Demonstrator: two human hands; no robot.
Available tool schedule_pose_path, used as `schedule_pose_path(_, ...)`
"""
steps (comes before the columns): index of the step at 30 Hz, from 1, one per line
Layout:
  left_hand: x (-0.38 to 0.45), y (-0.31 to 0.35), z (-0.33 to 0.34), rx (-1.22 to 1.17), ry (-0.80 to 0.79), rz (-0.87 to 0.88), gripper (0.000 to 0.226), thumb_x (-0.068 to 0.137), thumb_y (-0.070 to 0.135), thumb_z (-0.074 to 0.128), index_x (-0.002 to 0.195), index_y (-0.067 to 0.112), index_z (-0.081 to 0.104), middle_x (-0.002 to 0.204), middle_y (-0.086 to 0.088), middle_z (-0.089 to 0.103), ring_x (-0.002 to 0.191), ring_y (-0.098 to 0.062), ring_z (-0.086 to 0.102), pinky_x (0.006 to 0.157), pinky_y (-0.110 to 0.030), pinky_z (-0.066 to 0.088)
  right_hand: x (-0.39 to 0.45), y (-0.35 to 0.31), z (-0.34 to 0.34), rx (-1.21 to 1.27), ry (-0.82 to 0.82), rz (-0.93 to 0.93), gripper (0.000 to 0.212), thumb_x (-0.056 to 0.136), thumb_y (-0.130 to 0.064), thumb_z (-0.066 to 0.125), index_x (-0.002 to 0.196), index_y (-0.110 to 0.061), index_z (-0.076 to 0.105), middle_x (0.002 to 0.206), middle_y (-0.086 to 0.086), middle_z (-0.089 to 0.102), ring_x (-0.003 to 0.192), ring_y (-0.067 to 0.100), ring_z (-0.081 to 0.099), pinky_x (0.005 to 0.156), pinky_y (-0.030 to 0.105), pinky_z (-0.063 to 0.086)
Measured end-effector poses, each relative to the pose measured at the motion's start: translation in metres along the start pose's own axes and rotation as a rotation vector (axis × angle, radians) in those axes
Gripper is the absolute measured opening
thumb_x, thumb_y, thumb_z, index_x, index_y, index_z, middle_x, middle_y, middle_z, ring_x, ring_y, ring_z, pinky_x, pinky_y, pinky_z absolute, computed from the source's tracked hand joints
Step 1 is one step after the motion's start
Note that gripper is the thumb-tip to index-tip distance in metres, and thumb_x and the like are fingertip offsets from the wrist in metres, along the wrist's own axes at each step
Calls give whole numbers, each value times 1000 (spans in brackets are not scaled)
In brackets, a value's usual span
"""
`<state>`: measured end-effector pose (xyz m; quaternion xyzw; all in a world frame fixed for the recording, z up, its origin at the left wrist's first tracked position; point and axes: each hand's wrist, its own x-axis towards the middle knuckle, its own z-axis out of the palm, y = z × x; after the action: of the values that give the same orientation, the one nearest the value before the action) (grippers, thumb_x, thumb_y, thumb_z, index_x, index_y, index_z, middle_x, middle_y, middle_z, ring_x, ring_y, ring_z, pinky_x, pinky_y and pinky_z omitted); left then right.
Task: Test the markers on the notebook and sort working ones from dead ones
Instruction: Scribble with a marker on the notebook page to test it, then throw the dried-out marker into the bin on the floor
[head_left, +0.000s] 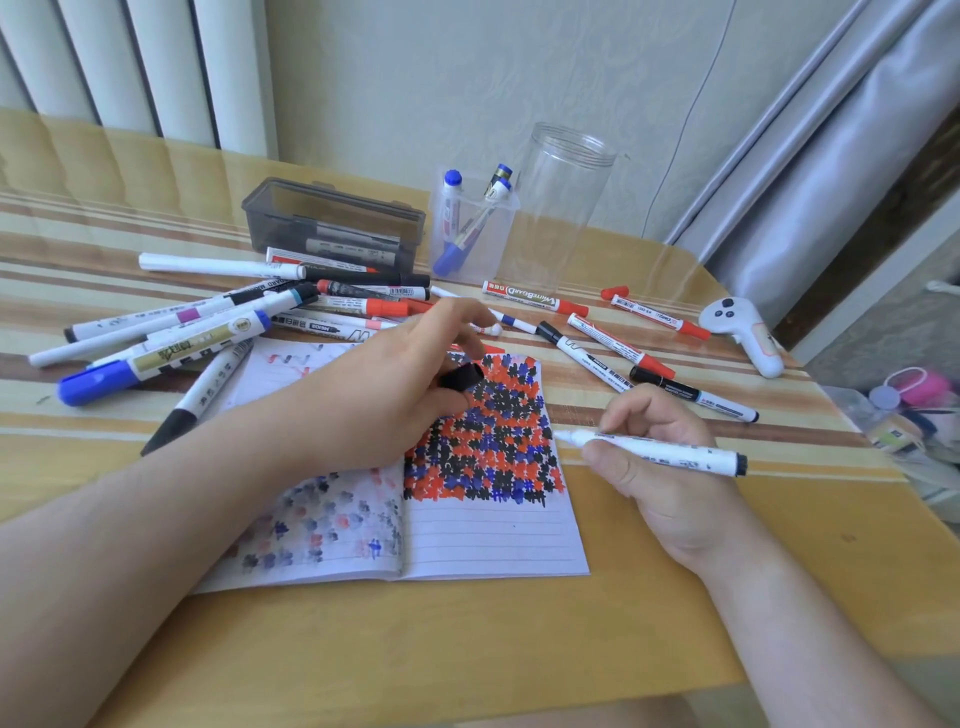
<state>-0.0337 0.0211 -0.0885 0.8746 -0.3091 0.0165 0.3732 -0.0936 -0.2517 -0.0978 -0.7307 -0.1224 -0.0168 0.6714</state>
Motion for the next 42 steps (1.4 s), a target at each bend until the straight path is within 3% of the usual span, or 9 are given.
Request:
schedule_pose_path(4,-4,6,3,26,-7,38,39,90,26,78,112,37,48,104,19,63,95,-1,63,83,-26,54,2,0,-5,121,-32,52,29,72,-37,80,96,-20,82,79,12,73,59,17,51,54,24,38)
schedule_pose_path(7,-5,11,8,99,-62,89,31,90,27,78,111,34,56,101,18,66,92,-2,63,83,-28,54,3,5,-10,187,-78,75,47,76,-35,51,106,-14,81,87,20,74,65,21,51,55,27,37)
schedule_pose_path(14,-4,10,11,152,-64,128,29,91,30,76,116,33,61,102,17,68,91,-3,62,82,-31,53,3,4,-6,68,-104,104,48,79,-34,51,113,-16,79,92,25,75,67,22,50,59,30,37)
schedule_pose_path(21,-6,15,6,-36,4,71,12,105,22,56,108,28,66,75,18,65,68,-4,61,63,-19,44,-4,-4,8,-141,19,-17,13,93,-24,73,92,-37,75,83,12,77,62,16,63,57,21,46)
schedule_pose_path(25,-14,45,8,-166,88,20,29,110,34,42,89,24,60,65,12,52,58,-6,45,58,-23,35,-26,-13,19,-457,12,-213,16,90,-38,77,101,-40,67,81,1,72,75,27,69,68,44,55)
schedule_pose_path(30,-19,118,29,-278,67,35,32,109,37,41,78,29,46,64,14,44,62,-14,40,60,-30,35,-75,-39,22,-391,240,-377,17,89,-30,78,84,-30,62,66,-14,64,54,6,50,51,22,39)
schedule_pose_path(36,-48,205,115,-173,-177,157,20,106,36,50,89,26,50,66,12,54,63,-10,48,59,-32,40,-192,-26,-40,-183,325,-155,28,83,-42,82,77,-25,61,60,-9,57,56,7,48,55,25,37)
schedule_pose_path(39,-71,238,192,-91,-452,207,15,103,43,54,105,30,48,77,3,61,70,-13,56,67,-32,45,-279,15,-85,-168,405,124,36,74,-51,86,78,-23,63,65,8,58,64,14,48,62,35,36)
schedule_pose_path(42,-90,247,282,-72,-606,137,33,101,38,59,127,44,40,88,6,65,77,-11,61,72,-28,49,-373,71,-112,-107,550,391,40,71,-48,83,80,-14,62,66,2,53,64,14,45,62,32,34)
